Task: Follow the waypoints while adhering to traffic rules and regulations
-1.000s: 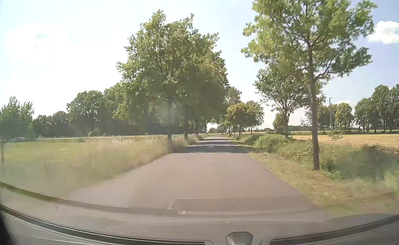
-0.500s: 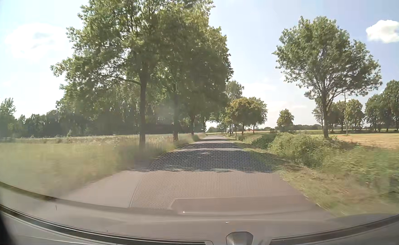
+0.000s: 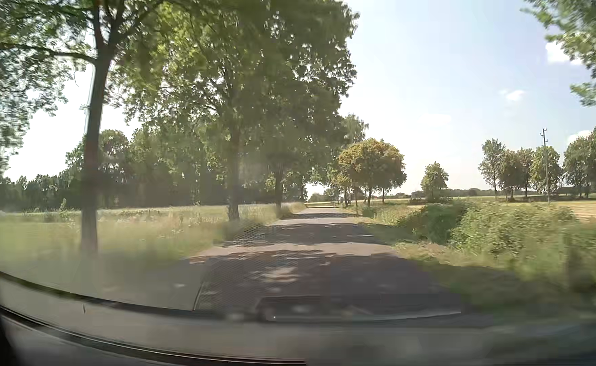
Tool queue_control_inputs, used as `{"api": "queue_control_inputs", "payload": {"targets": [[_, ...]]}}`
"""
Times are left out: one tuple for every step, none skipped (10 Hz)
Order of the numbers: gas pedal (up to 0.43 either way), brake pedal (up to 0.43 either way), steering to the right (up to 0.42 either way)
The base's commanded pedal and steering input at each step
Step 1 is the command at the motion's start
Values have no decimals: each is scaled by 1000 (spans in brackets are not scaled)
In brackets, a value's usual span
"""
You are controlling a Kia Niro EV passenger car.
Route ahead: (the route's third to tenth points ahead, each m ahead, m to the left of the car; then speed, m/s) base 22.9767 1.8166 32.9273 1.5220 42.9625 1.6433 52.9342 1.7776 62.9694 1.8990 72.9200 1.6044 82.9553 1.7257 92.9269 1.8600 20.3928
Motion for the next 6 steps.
{"api": "queue_control_inputs", "payload": {"targets": [[220, 6, 4], [220, 6, 4], [220, 6, 4], [220, 6, 4], [220, 6, 4], [220, 6, 4]]}}
